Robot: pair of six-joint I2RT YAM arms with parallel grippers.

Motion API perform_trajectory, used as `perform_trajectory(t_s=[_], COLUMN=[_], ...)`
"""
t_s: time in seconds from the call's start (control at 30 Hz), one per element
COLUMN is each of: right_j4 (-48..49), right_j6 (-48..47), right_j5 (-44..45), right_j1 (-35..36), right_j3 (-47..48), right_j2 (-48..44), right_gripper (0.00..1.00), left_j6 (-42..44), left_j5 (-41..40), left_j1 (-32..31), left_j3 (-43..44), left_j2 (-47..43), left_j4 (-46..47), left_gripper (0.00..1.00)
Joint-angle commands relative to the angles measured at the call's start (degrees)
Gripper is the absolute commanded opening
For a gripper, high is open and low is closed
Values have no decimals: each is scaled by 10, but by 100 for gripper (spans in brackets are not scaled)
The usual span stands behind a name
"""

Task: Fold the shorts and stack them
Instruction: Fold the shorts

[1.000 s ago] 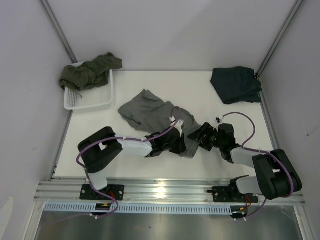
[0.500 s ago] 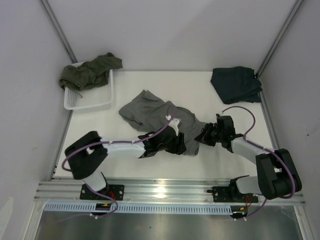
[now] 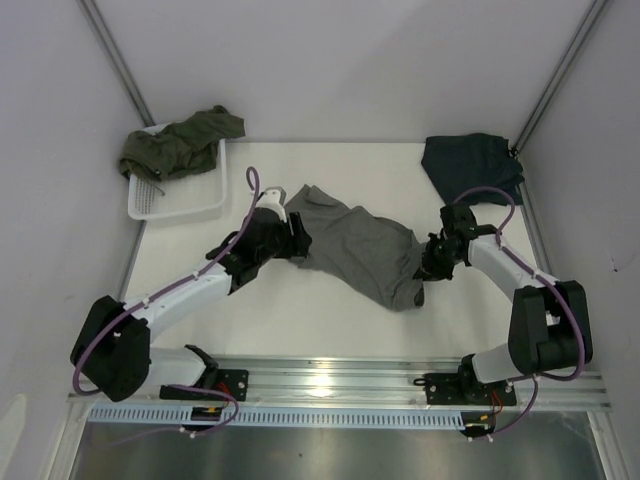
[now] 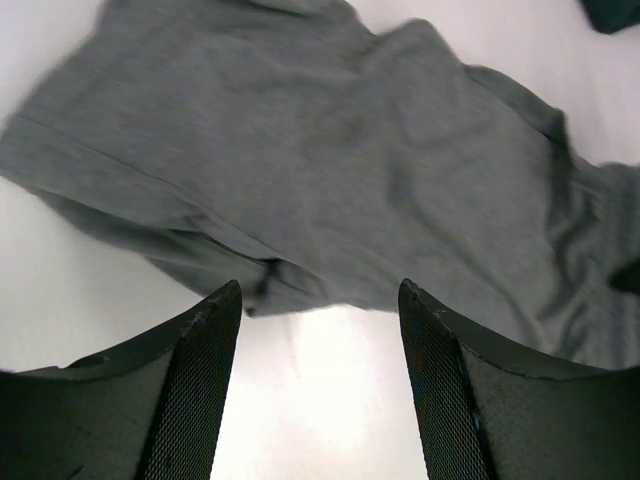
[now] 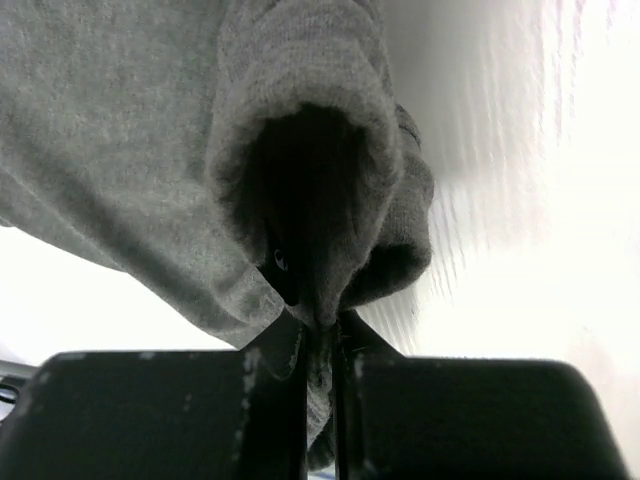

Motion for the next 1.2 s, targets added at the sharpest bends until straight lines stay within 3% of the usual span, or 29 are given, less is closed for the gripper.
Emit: perform_trajectory(t_s=[0.0,0.17,0.27,0.4,0.5,0.67,0.83,1.17], right_j4=[-89,-125,-144,-147,-148,-143,-138,-130], right_j6=[-29,-28,-30,-23,-15,-12,-16,-21], right_j5=[6,-18,-6,6,17,24,12,3], right_j1=[-6,0,12,38,62,89,92,92], right_j3=[44,45,34,23,22,17,16,16], right_j2=[-11,-61,-86,-106,-103,-92,-91,-91], right_gripper=[0,0,0,0,0,0,0,0], left_j6=[48,47,45,84,150,227,286,296], left_j5=[-31,-21,2,23,63,203,277,308], left_j1=[14,29,71,114,125,145,145,145], left_j3=[16,51,97,210,281,378,403,434], left_j2=[18,99,155,229,275,345,387,448], left_j4=[9,15,6,-18,-13,-14,-40,-69], left_gripper=[67,67,68,68,68,66,68,62])
